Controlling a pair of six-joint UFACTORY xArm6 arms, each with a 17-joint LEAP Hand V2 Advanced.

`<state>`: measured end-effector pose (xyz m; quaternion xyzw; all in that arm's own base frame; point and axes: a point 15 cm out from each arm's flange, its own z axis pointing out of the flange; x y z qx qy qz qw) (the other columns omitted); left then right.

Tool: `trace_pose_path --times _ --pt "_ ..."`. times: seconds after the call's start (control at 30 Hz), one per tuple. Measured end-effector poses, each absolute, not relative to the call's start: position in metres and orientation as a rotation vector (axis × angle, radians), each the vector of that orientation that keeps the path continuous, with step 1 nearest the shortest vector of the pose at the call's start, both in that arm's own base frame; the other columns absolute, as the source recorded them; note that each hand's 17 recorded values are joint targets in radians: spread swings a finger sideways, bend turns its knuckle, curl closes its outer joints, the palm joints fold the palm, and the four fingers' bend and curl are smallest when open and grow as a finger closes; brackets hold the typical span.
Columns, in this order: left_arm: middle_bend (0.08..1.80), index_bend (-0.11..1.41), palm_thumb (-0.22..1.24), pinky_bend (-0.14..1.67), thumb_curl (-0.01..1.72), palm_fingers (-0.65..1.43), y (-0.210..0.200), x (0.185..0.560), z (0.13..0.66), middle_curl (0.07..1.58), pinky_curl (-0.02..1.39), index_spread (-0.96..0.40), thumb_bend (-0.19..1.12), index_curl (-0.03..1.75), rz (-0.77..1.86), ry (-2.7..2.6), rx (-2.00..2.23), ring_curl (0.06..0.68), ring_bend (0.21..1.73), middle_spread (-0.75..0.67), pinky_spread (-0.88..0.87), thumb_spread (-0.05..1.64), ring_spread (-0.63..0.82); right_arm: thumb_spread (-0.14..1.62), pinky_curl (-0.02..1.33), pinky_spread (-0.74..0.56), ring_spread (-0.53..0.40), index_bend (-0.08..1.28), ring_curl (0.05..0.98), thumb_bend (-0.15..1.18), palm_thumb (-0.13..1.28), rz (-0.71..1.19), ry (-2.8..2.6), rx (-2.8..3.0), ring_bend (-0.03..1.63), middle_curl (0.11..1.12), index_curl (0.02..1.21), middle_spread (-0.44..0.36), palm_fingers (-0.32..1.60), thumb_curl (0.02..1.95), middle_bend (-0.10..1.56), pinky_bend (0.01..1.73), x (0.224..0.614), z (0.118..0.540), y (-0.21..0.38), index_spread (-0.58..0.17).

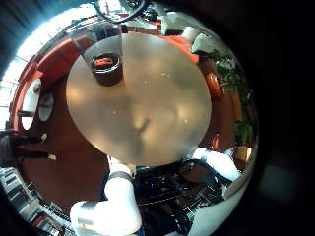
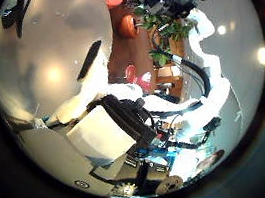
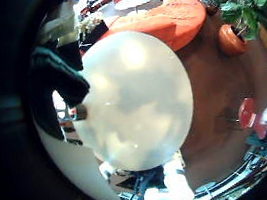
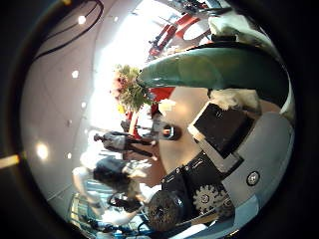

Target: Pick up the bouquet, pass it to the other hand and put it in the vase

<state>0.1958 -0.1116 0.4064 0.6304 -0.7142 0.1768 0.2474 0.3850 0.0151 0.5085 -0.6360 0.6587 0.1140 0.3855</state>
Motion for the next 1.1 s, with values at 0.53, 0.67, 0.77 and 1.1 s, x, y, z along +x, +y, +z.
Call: trace_pose_path --times 0.53,0.67,0.77,1.1 --pt "0.26 0.16 0.13 0.38 0.29 0.36 -0.144 0.251 0.476 0.51 0.37 0.01 -0.04 0.52 1.085 -1.605 1.506 0.092 0.79 0.15 0.16 1.06 0.20 0.82 0.88 -0.18 -0.201 1.18 0.753 0.11 1.12 0.876 1.143 -1.415 1.44 0.82 0.94 -0.121 1.12 1.26 1.38 1.27 0.312 0.526 0.025 -0.233" --pt "0.25 0.16 0.10 0.38 0.29 0.29 -0.148 0.253 0.492 0.49 0.37 0.06 -0.04 0.49 1.170 -1.520 1.413 0.094 0.79 0.20 0.22 1.01 0.27 0.82 0.90 -0.18 -0.201 1.18 0.752 0.11 1.12 0.935 1.056 -1.440 1.44 0.81 0.93 -0.120 1.12 1.29 1.38 1.26 0.301 0.521 0.027 -0.230" --pt "0.24 0.16 0.09 0.38 0.30 0.26 -0.150 0.257 0.498 0.47 0.37 0.08 -0.03 0.47 1.223 -1.474 1.368 0.096 0.79 0.24 0.26 0.98 0.31 0.82 0.91 -0.18 -0.201 1.18 0.751 0.11 1.11 1.007 0.984 -1.465 1.44 0.81 0.92 -0.119 1.12 1.32 1.38 1.25 0.292 0.516 0.040 -0.228" --pt "0.21 0.13 0.15 0.41 0.32 0.07 -0.159 0.257 0.511 0.42 0.37 0.09 -0.03 0.37 1.304 -1.507 1.263 0.106 0.75 0.35 0.41 0.91 0.44 0.82 0.95 -0.19 -0.201 1.19 0.750 0.10 1.11 1.272 0.880 -1.470 1.44 0.80 0.91 -0.118 1.12 1.38 1.39 1.23 0.271 0.475 0.103 -0.225"
